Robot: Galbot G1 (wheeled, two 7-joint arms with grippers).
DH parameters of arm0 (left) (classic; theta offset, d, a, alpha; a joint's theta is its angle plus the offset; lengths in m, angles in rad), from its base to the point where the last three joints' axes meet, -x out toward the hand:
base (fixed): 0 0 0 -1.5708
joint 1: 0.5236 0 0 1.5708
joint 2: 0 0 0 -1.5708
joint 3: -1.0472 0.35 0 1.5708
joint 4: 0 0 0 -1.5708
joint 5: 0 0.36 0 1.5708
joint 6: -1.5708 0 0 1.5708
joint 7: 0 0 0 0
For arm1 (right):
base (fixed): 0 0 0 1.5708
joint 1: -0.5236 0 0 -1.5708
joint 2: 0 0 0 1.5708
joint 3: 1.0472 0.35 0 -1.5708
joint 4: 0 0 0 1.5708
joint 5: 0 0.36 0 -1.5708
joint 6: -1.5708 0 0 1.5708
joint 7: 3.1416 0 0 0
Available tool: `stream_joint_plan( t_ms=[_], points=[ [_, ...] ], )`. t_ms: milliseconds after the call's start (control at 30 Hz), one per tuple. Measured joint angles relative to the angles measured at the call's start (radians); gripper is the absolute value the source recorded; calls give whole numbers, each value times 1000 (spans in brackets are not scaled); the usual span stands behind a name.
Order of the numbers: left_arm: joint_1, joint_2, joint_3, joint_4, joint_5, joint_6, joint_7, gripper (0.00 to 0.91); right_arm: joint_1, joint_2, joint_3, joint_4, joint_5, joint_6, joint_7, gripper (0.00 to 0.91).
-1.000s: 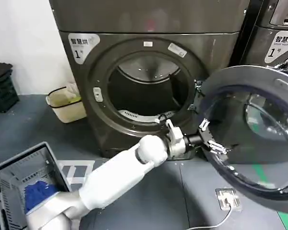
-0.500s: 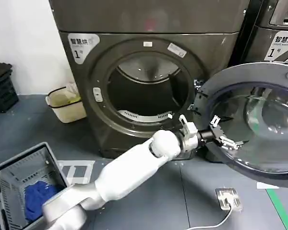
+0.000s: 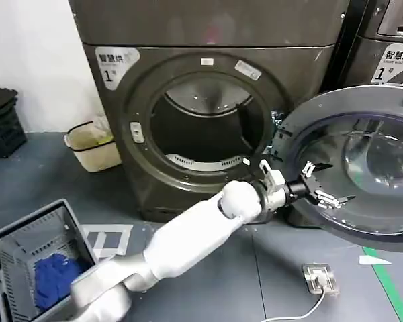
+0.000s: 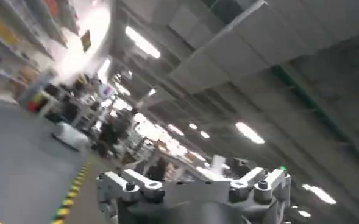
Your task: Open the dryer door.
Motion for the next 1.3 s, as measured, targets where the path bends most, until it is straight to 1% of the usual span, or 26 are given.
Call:
stream_joint_plan(
  t_ms=[167, 367, 533, 667, 767, 867, 1000, 1167, 1300],
  points=[
    [-2, -19, 0, 22, 8, -6, 1, 907, -3, 0, 18, -27, 0, 2, -1, 907],
    [-8, -47, -4, 56, 22, -10, 1, 907, 1, 0, 32, -35, 7, -7, -8, 907],
    [-1, -47, -5, 49, 17, -4, 3, 907, 10, 0, 29, -36, 7, -15, -21, 907],
    [21, -22, -16, 6, -2, 19, 7, 907, 17, 0, 16, -20, 6, -31, -28, 907],
    [47, 16, -29, -60, -1, 42, 20, 907, 24, 0, 5, -11, 5, -36, -31, 907],
    [91, 75, -46, -167, -12, 57, 37, 907, 31, 0, -3, -8, 3, -38, -35, 907],
    [151, 187, -70, -322, -37, 73, 41, 907, 41, 0, -22, 6, 4, -48, -40, 907],
    [233, 337, -120, -502, -94, 93, 22, 907, 57, 0, -48, 37, 7, -58, -53, 907],
    [315, 451, -188, -632, -112, 100, 3, 907, 71, 0, -62, 66, 15, -63, -66, 907]
  ],
)
